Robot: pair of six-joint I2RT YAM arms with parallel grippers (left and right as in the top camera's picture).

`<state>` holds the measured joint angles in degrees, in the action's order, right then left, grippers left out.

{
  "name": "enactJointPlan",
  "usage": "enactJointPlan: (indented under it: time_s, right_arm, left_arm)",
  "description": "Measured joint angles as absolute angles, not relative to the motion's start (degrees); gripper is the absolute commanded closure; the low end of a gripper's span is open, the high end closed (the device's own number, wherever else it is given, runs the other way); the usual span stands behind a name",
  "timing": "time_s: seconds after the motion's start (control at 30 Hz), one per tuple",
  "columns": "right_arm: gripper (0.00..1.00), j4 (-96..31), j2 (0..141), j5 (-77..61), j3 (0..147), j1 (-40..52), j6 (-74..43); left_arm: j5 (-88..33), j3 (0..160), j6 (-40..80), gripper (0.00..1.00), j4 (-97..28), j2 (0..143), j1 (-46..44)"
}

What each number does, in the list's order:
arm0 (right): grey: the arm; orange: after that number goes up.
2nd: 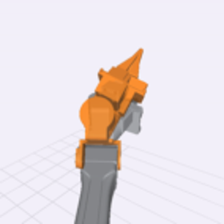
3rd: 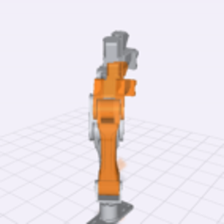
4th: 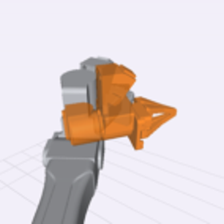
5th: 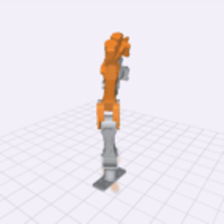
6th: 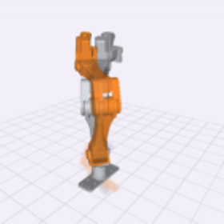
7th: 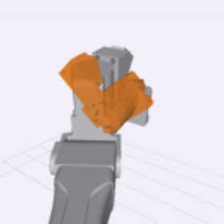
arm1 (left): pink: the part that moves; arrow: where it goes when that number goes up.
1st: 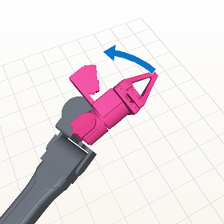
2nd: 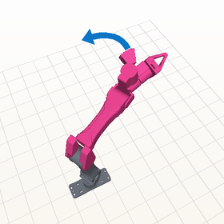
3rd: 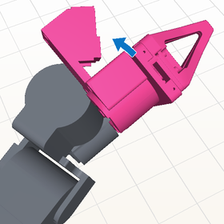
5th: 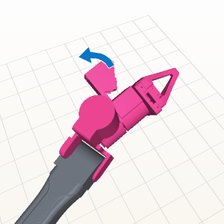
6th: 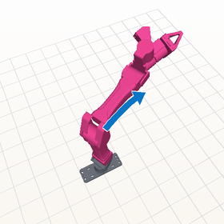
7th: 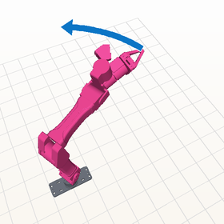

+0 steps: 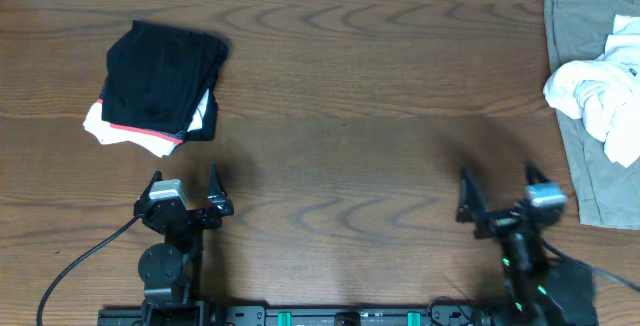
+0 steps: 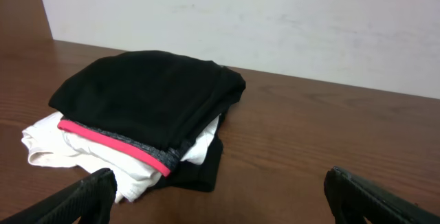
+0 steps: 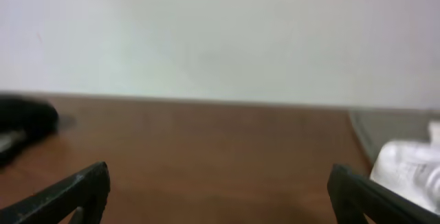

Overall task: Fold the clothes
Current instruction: 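Reach the right gripper to the white shirt on the khaki cloth and grasp it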

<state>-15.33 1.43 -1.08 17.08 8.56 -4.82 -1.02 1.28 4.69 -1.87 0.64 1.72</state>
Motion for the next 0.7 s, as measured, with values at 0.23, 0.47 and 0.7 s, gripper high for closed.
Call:
enactJointPlan:
  time_s: [0.23,0.47,0.7]
  right_arm:
    - [0.01,-26.35,10.11,1.52,36.45,8.56,-5.45]
    - [0.01,-40.97,32.56,10.37,54.48,8.58,-4.25]
    - [0.01,-51.24,56.29,12.34,73.41,1.78,-1.45]
  left_arm:
    - [-0.91,1.28,4.69,0.02,-1.85,0.64,1.72]
    - [-0.86,1.32,4.71,0.02,-1.91,0.64,1.72]
    - [-0.82,1.32,4.69,0.02,-1.91,0.62,1.72]
